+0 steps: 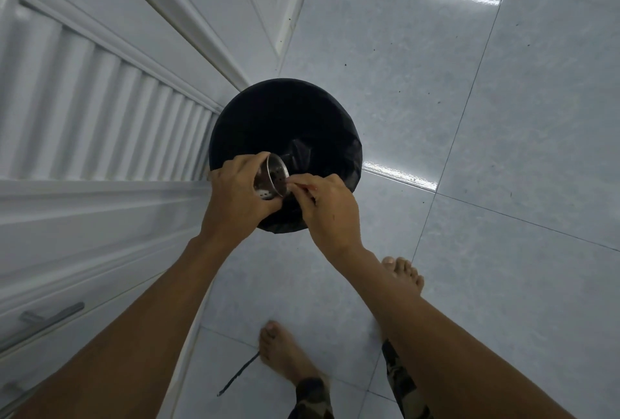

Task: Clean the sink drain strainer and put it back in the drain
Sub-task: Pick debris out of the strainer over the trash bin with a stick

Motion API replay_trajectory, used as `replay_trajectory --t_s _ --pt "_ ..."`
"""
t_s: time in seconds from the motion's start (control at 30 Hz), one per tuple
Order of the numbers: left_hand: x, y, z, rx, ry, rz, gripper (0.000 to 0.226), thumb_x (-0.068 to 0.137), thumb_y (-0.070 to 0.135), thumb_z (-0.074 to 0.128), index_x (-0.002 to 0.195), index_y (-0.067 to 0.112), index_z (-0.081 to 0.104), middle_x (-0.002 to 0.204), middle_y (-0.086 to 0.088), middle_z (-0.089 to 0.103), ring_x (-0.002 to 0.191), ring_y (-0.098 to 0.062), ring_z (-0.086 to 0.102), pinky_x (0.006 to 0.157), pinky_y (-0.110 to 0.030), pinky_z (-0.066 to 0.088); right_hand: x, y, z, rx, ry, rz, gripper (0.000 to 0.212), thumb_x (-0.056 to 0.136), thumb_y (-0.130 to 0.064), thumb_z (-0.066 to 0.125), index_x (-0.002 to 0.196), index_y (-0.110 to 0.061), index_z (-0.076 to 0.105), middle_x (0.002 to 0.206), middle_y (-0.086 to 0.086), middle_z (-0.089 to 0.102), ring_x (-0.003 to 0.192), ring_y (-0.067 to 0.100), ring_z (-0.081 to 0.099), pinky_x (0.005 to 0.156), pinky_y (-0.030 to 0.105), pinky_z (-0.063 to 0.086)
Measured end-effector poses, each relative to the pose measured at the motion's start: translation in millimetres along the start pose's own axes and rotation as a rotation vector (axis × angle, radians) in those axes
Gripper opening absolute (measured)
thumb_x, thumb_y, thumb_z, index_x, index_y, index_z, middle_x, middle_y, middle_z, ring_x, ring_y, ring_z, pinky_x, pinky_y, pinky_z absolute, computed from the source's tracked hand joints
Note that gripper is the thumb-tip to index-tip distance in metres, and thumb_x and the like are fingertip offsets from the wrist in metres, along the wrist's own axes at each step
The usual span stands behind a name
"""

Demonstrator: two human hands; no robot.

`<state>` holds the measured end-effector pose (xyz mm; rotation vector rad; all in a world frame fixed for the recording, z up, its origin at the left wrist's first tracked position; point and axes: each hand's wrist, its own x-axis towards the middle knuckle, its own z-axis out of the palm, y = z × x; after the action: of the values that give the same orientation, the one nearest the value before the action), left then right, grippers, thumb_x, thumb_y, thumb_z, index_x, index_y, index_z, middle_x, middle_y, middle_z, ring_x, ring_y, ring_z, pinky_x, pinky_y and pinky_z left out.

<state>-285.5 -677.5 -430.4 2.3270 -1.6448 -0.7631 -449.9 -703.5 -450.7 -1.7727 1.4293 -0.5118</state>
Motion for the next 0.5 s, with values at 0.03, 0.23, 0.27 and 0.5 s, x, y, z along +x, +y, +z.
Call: replay_trajectory --t_s 0.03,0.23,0.27,0.5 --pt "-1.4 -1.2 1.2 0.019 -0.01 0.004 0.079 0.071 0.03 0.092 0.14 0.01 0.058 0.131 -0.012 0.065 0.12 -0.032 0.059 0.106 -0.054 0.045 1.2 1.8 0.5 -0.004 0.024 0.037 0.019 0.1 -0.03 0.06 0.11 -0.03 0.075 0.096 -0.01 0.074 0.088 0.01 0.059 0.075 0.023 0.052" --pt "0.7 -5.6 5.9 0.017 -0.032 -0.072 0.085 0.071 0.039 0.09 0.144 0.012 0.055 0.13 -0.014 0.063 0.119 -0.032 0.057 0.109 -0.049 0.042 -9.3 2.0 8.0 0.054 -0.061 0.033 0.02 0.1 -0.034 0.06 0.113 -0.031 0.075 0.101 -0.012 0.074 0.093 0.007 0.058 0.08 0.022 0.053" --pt "-0.3 -5.6 7.0 0.037 -0.041 -0.053 0.085 0.071 0.04 0.09 0.144 0.013 0.055 0.129 -0.014 0.063 0.119 -0.033 0.057 0.108 -0.047 0.04 -10.7 4.0 8.9 0.035 -0.065 0.06 0.021 0.1 -0.034 0.059 0.114 -0.032 0.074 0.102 -0.011 0.074 0.093 0.008 0.058 0.081 0.023 0.054" --pt "1.4 -13.4 7.2 0.062 -0.079 -0.056 0.082 0.071 0.038 0.09 0.142 0.014 0.057 0.125 -0.015 0.064 0.116 -0.033 0.058 0.107 -0.051 0.043 -3.4 13.8 11.8 0.252 -0.088 0.14 0.017 0.099 -0.031 0.062 0.109 -0.028 0.076 0.102 -0.016 0.074 0.094 0.006 0.066 0.088 0.021 0.056"
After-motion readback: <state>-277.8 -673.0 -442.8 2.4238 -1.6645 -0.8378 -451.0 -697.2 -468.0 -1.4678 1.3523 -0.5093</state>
